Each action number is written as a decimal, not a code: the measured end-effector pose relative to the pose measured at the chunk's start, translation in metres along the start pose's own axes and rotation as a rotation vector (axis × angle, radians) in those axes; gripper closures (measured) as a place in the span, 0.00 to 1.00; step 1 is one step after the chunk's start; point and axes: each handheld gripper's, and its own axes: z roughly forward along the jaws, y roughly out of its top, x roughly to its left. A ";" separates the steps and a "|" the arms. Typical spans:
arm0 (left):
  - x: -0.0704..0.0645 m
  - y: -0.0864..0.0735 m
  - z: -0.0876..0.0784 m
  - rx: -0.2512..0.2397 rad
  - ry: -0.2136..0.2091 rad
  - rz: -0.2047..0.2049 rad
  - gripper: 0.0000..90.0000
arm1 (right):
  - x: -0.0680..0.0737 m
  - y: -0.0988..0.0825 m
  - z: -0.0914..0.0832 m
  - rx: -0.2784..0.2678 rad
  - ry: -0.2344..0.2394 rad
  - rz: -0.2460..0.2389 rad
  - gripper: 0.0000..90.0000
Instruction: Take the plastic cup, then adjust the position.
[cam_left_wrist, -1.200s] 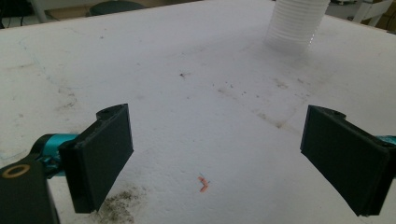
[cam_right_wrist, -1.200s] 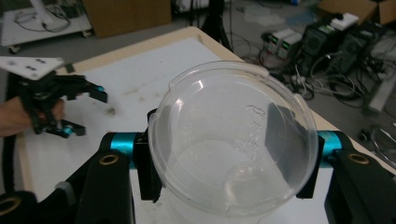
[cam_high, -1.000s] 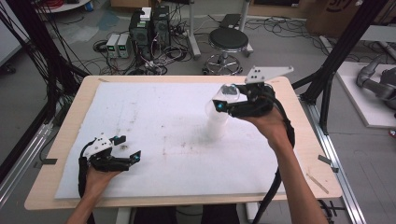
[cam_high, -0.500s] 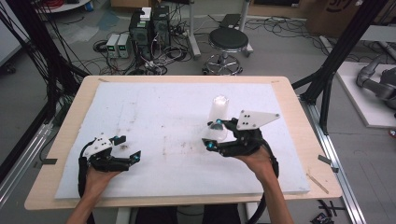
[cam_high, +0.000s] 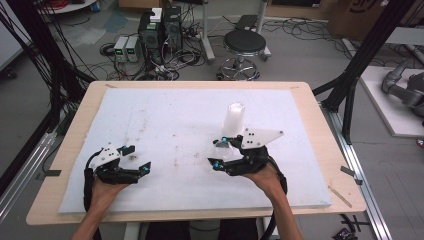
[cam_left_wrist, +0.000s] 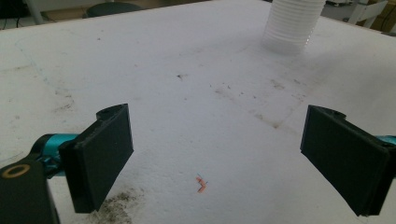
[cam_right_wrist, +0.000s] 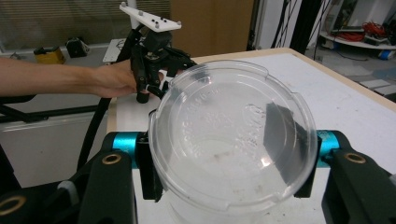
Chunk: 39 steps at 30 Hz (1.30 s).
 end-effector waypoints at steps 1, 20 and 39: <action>0.000 0.000 0.000 -0.001 -0.001 0.002 0.10 | -0.001 0.000 0.000 0.001 -0.002 0.001 0.48; -0.003 0.011 -0.007 -0.047 -0.041 0.054 0.10 | -0.009 -0.001 -0.001 -0.010 -0.003 0.019 0.49; -0.043 0.078 0.010 -0.069 -0.520 0.193 0.10 | -0.009 0.007 0.005 -0.024 0.092 -0.002 0.49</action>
